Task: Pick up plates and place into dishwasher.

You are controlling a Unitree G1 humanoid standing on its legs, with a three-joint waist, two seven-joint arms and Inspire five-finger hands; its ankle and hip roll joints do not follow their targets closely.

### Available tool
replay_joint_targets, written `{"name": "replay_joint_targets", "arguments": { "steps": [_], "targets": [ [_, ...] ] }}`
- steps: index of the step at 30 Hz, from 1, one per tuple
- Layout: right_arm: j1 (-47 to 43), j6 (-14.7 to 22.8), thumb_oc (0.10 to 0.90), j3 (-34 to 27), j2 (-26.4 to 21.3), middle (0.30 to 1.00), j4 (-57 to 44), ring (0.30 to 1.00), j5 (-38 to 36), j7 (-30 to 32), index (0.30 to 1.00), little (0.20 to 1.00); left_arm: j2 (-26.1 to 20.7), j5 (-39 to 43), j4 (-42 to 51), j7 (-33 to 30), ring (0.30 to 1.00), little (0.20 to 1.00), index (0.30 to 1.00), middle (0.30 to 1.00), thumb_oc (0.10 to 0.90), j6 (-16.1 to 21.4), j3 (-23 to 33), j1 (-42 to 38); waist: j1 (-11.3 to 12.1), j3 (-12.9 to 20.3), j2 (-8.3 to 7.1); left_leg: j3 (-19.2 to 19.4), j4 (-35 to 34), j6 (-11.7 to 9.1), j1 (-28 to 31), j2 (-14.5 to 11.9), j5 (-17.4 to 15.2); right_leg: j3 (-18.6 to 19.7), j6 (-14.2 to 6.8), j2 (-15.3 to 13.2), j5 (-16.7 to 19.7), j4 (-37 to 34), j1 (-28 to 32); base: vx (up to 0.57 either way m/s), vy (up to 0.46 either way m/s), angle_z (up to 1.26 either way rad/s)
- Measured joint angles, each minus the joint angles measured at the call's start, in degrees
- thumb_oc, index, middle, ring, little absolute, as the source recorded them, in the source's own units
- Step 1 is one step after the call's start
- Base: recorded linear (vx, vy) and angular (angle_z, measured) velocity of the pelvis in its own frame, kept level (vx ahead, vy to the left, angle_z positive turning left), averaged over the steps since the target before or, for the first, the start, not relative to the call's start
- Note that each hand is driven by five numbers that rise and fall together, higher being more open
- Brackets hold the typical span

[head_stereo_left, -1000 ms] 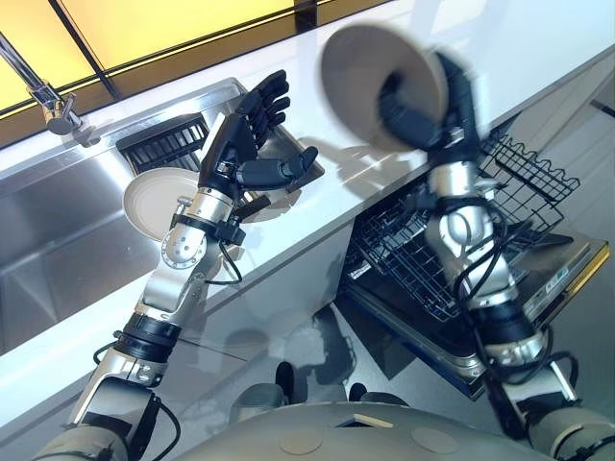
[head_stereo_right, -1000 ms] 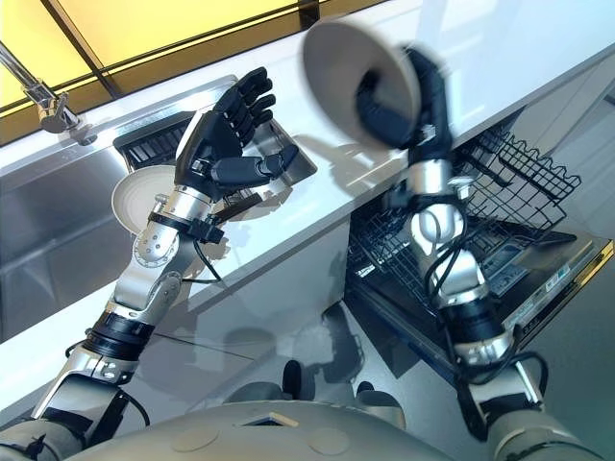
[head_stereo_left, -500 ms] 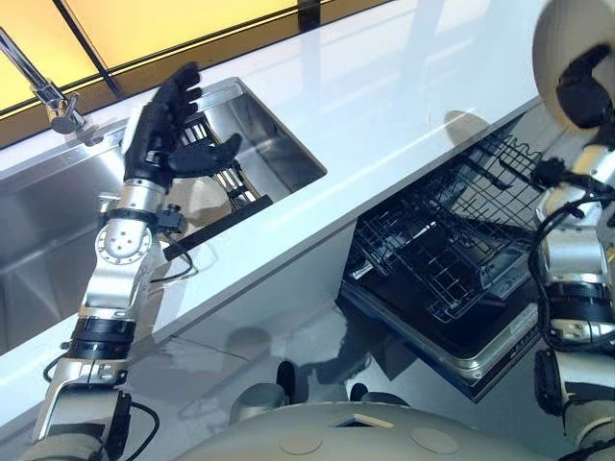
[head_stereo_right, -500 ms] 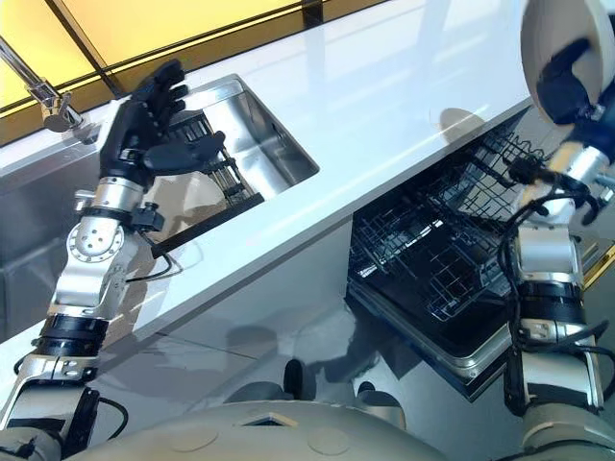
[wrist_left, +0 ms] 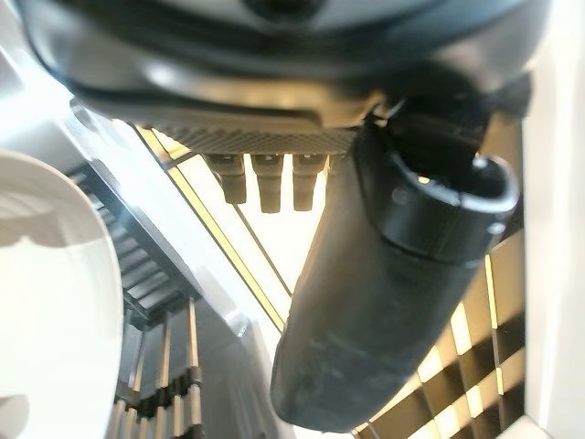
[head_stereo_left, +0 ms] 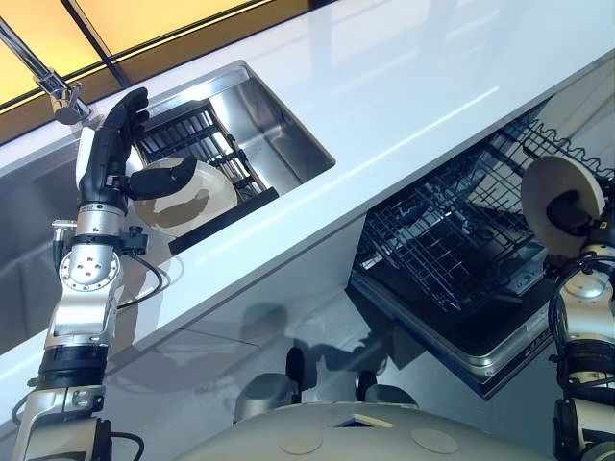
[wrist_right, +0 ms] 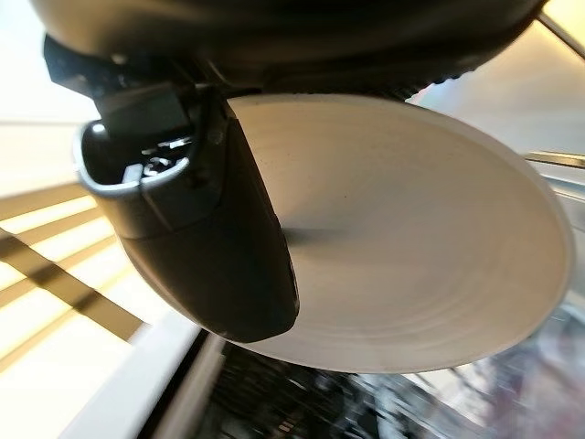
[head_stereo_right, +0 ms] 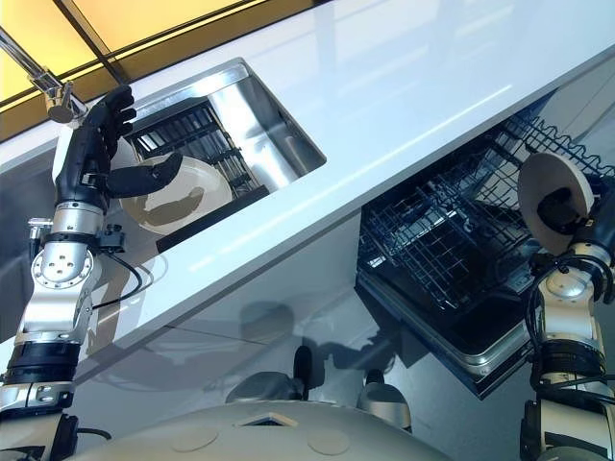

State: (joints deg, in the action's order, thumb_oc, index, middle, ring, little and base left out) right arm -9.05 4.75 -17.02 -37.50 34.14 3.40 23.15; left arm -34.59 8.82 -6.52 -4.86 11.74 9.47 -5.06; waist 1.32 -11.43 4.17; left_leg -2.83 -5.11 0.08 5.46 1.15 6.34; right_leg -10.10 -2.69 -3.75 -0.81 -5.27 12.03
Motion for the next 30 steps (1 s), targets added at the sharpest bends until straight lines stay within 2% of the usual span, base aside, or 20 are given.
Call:
{"name": "replay_joint_targets", "arguments": {
  "steps": [5,8,11,14,20,23,26,27,28,30],
  "targets": [
    [-1.8,-0.1,0.1,4.1,-3.7,0.3,3.6,0.3,0.1,-1.4,0.3,0.2,0.0,0.1,-2.3,-2.6,0.9,0.9,0.9,0.9,0.8,0.0,0.0,0.5,0.3,-0.5,0.94,-1.0,0.0,0.1,-0.1,0.2,0.3,-1.1,-0.1,-0.2,-0.1,0.0,0.4,0.07,0.027,0.11],
    [-3.4,-0.5,0.1,4.5,-4.0,0.3,4.1,0.3,0.3,-2.5,0.3,0.2,0.0,0.3,-2.7,-2.6,0.9,0.9,0.9,0.9,0.8,0.0,0.0,0.6,0.8,-0.5,1.07,-1.6,0.0,0.1,-0.2,0.4,0.4,-1.6,-0.1,-0.2,-0.4,0.0,0.5,0.07,0.016,0.11],
    [-6.5,-2.4,0.1,7.7,-5.5,0.3,5.6,0.3,1.7,-4.0,0.3,0.2,-0.3,1.3,-3.0,-2.6,0.9,0.9,0.9,0.9,0.8,0.1,0.0,0.6,1.6,-0.8,1.5,-2.2,0.0,0.1,-0.5,0.8,0.5,-1.9,-0.1,-0.2,-0.5,0.0,0.4,0.03,0.001,0.09],
    [-10.8,-4.8,0.1,11.5,-7.1,0.3,8.8,0.3,3.2,-5.1,0.3,0.2,-1.2,2.5,-3.0,-2.6,0.9,0.9,0.9,0.9,0.8,0.1,-0.1,0.6,2.0,-1.2,2.03,-3.0,0.0,0.1,-1.5,0.9,0.9,-2.0,-0.2,-0.3,-0.6,0.0,0.0,0.03,0.005,0.19],
    [-16.1,-9.5,0.1,14.2,-7.3,0.3,14.5,0.3,5.7,-7.1,0.3,0.2,-3.1,3.4,-3.0,-2.7,0.9,0.9,0.9,0.9,0.8,0.6,-0.2,0.6,4.2,-1.7,2.26,-3.7,0.1,0.2,-2.7,1.1,1.0,-2.5,-0.3,-0.5,-0.9,0.0,-0.7,-0.02,0.017,0.11],
    [-19.5,-13.9,0.1,16.1,-8.6,0.3,18.8,0.3,7.6,-11.6,0.3,0.2,-3.9,3.9,-3.0,-2.9,0.9,0.9,0.9,0.9,0.8,0.9,-0.3,0.2,4.6,-3.1,2.56,-4.6,0.1,0.2,-3.5,1.3,1.4,-3.1,-0.4,-0.5,-1.0,0.0,-1.1,-0.07,0.012,0.16],
    [-21.3,-16.6,0.1,16.7,-8.9,0.3,22.4,0.3,8.2,-13.9,0.3,0.2,-4.8,4.9,-3.0,-4.7,0.9,0.9,0.9,0.9,0.8,0.9,-0.7,0.1,5.0,-4.1,2.61,-4.9,0.1,0.2,-4.4,1.4,1.6,-3.1,-0.4,-0.5,-1.0,0.0,-1.8,-0.08,-0.007,0.06],
    [-21.8,-16.9,0.742,16.7,-9.1,0.851,22.5,0.851,8.5,-14.4,0.851,0.842,-4.9,5.1,-3.0,-5.1,0.9,0.9,0.9,0.9,0.8,0.9,-0.7,0.0,5.0,-4.2,2.55,-4.9,0.1,0.2,-4.6,1.4,1.6,-3.1,-0.4,-0.5,-1.0,0.0,-2.0,-0.1,-0.019,0.01],
    [-23.3,-17.5,0.8,16.8,-9.6,0.9,23.4,0.9,8.7,-15.2,0.9,0.9,-4.9,5.3,-3.0,-5.2,0.9,0.9,0.9,0.9,0.8,0.9,-0.8,-0.5,4.9,-4.3,2.49,-4.9,0.1,0.2,-5.0,1.4,1.6,-3.0,-0.4,-0.5,-1.0,0.1,-2.4,-0.08,-0.019,0.0],
    [-24.7,-18.1,0.8,16.9,-10.1,0.9,24.3,0.9,8.6,-16.2,0.9,0.9,-5.5,5.9,-2.9,-5.9,0.9,0.9,0.9,0.9,0.8,0.9,-1.9,-1.4,4.9,-4.8,2.41,-5.0,0.1,0.2,-5.3,1.4,1.8,-3.1,-0.4,-0.5,-1.0,0.1,-2.6,-0.07,-0.022,0.03]
  ]
}}
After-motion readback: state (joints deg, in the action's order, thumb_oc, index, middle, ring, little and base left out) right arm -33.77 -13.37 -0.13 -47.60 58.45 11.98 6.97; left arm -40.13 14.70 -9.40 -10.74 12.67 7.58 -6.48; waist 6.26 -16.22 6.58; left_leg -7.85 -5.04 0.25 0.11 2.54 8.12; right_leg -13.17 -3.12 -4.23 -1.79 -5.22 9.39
